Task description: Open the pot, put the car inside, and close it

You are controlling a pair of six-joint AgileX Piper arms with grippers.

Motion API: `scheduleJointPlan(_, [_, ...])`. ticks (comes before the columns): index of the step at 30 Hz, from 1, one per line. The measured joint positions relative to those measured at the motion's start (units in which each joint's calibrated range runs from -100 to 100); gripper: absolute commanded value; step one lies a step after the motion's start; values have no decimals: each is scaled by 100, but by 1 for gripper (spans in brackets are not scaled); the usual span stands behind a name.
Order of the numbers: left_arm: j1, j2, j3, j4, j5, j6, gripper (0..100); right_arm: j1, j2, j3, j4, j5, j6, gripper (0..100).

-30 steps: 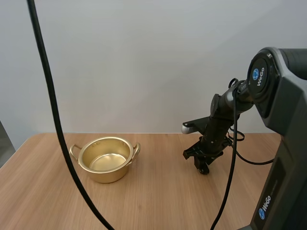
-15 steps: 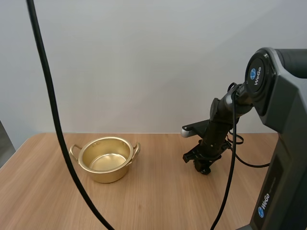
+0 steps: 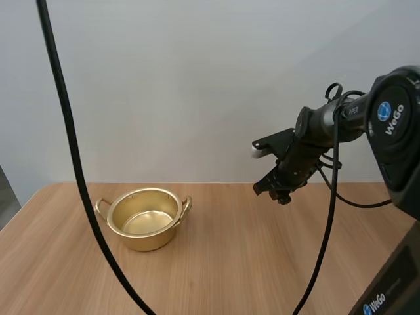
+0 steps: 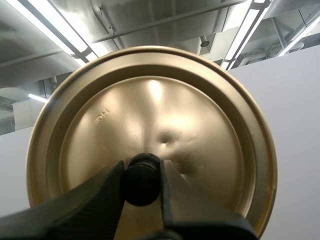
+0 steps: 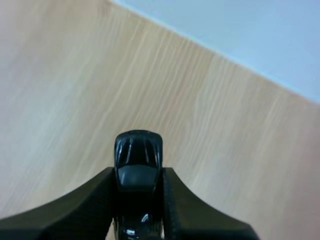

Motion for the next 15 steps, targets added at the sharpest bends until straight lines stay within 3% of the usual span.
scheduleJointPlan(8, [0, 0, 0, 0, 66, 0, 0, 0, -1083, -832, 285, 364, -31, 0])
scheduleJointPlan(15, [0, 0, 0, 150, 47, 0, 0, 0, -1605, -1817, 1223, 876, -497, 0])
